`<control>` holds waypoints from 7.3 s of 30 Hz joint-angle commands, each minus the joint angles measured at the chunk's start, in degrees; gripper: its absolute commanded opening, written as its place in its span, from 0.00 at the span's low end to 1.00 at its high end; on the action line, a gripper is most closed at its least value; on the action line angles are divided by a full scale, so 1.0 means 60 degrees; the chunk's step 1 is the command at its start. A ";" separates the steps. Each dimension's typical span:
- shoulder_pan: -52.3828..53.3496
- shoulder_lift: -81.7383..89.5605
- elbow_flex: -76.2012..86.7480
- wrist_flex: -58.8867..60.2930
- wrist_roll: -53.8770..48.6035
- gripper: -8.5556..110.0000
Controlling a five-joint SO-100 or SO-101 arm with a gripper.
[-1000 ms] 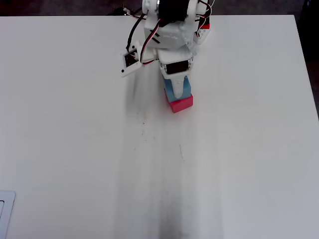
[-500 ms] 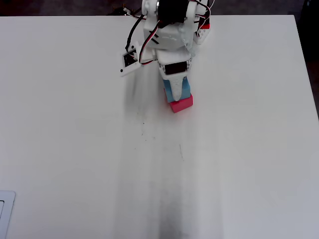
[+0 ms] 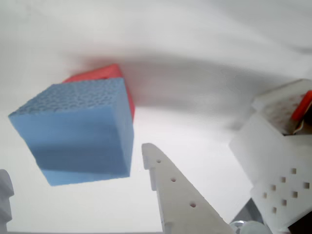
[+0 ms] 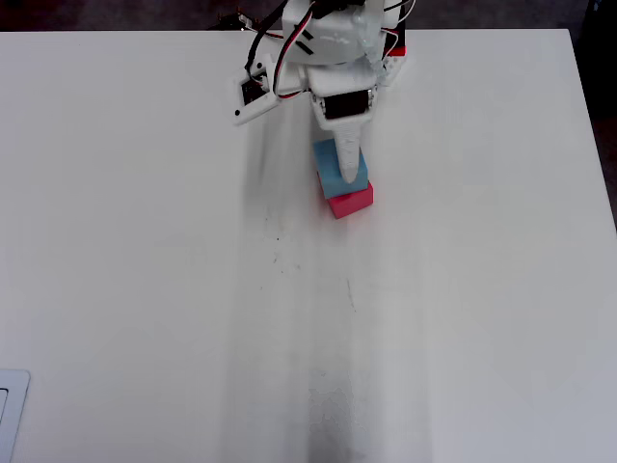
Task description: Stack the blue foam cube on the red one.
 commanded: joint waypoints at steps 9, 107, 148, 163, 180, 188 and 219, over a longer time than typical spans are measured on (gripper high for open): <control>-0.0674 0.1875 -0.0894 0.0586 0.0059 0.34; -0.2959 1.0767 0.9243 -0.6577 0.2622 0.20; -0.2915 1.0767 0.8643 -0.4614 0.2798 0.21; -0.3223 1.0767 0.8950 -0.5669 0.2798 0.21; -0.3223 1.0767 0.8950 -0.5669 0.2798 0.24; -0.3223 1.0767 0.9009 -0.5874 0.2798 0.24; -0.3237 1.0767 0.9287 -0.6724 0.2783 0.26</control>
